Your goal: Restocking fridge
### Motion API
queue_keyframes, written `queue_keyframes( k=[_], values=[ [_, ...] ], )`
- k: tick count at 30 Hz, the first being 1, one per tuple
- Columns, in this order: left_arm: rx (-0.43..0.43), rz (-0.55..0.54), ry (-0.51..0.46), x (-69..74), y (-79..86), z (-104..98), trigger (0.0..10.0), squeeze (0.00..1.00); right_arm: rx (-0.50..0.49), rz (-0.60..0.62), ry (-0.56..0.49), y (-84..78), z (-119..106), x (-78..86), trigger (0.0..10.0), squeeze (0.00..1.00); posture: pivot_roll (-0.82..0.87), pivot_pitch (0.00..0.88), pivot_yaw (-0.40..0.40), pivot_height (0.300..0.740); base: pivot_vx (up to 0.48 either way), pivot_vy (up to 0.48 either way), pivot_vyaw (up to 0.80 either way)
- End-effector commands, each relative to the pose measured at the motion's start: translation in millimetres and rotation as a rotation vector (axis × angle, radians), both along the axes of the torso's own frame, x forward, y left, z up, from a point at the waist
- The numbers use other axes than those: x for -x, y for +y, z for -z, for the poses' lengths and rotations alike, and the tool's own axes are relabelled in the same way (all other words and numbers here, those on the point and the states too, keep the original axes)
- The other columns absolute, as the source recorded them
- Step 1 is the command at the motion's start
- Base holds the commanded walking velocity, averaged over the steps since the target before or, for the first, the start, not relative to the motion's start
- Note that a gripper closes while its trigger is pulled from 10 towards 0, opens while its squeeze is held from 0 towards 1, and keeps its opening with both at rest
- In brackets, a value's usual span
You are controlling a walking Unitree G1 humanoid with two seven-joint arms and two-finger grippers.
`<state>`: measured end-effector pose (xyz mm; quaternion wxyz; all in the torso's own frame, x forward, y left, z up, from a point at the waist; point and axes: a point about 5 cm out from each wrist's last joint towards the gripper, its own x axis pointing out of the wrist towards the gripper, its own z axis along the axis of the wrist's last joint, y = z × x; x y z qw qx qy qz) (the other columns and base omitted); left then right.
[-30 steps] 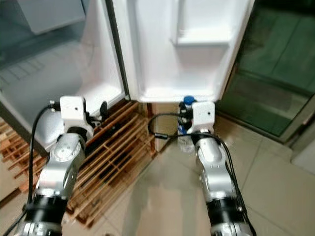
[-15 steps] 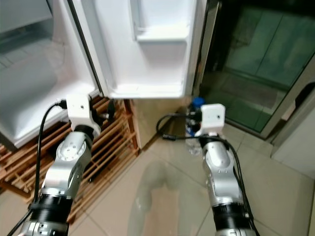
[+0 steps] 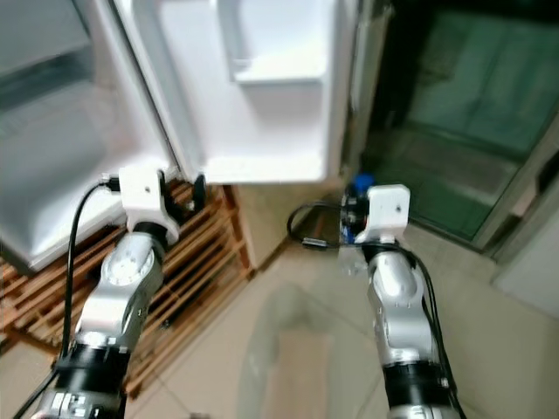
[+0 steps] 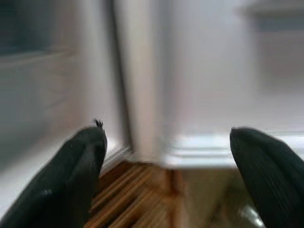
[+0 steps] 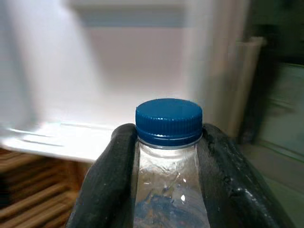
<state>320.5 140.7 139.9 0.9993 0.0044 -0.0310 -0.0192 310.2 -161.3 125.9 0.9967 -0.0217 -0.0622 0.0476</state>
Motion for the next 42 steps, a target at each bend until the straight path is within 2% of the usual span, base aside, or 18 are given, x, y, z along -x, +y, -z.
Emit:
queue_keyframes(
  k=[1,8,12,14,18,21,26,29,32,37,42],
  values=[
    [0.012,-0.019,-0.022,-0.6,3.4,-5.3,10.0,0.0,0.006,-0.035,-0.028,6.3,-6.9,-1.5,10.0,0.23,-0.05,0.0,0.074,0.74,0.48,0.0,0.6],
    [0.03,-0.016,-0.044,0.6,3.1,-9.4,10.0,0.0,0.009,-0.048,-0.039,8.7,-9.9,-2.2,10.0,0.23,-0.05,0.0,0.073,0.74,0.458,0.0,0.6],
    [0.045,-0.008,-0.066,0.4,1.1,-13.9,10.0,0.0,0.02,-0.116,-0.056,18.3,-22.1,-3.2,10.0,0.2,-0.05,0.0,0.07,0.74,0.106,0.0,0.16],
    [0.047,-0.006,-0.067,0.3,0.6,-14.3,10.0,0.0,0.028,-0.194,-0.071,28.1,-32.7,-1.7,10.0,0.18,-0.05,0.0,0.071,0.74,0.0,0.0,0.0],
    [0.052,0.006,-0.066,0.9,-1.1,-14.1,10.0,0.0,0.074,-0.48,-0.048,56.8,-47.1,13.0,10.0,0.15,-0.06,0.0,0.073,0.74,0.0,0.0,0.0],
    [0.053,0.009,-0.063,0.9,-1.8,-13.9,10.0,0.0,0.072,-0.536,-0.037,61.3,-51.0,17.1,10.0,0.14,-0.06,0.0,0.073,0.74,0.0,0.0,0.0],
    [0.053,0.015,-0.059,1.2,-2.6,-13.4,10.0,0.0,0.109,-0.517,-0.036,58.7,-54.3,11.0,10.0,0.13,-0.06,0.0,0.078,0.74,0.0,0.0,0.0],
    [0.051,0.02,-0.056,1.5,-2.7,-12.7,10.0,0.0,0.146,-0.476,-0.069,55.0,-60.6,5.2,10.0,0.14,-0.05,0.0,0.079,0.74,0.0,0.0,0.0],
    [0.049,0.022,-0.052,2.8,-1.6,-12.1,10.0,0.0,0.246,-0.344,-0.177,43.4,-76.5,-10.4,10.0,0.14,-0.05,0.007,0.084,0.74,0.0,0.0,0.0],
    [0.042,0.028,-0.046,5.8,0.4,-11.2,10.0,0.0,0.31,-0.269,-0.278,40.8,-91.7,-20.2,10.0,0.11,-0.03,0.019,0.093,0.74,0.0,0.0,0.0],
    [0.034,0.031,-0.038,7.5,2.5,-10.7,10.0,0.0,0.318,-0.237,-0.339,42.0,-101.1,-27.3,10.0,0.08,-0.03,0.029,0.104,0.74,0.0,0.0,0.0]
  ],
)
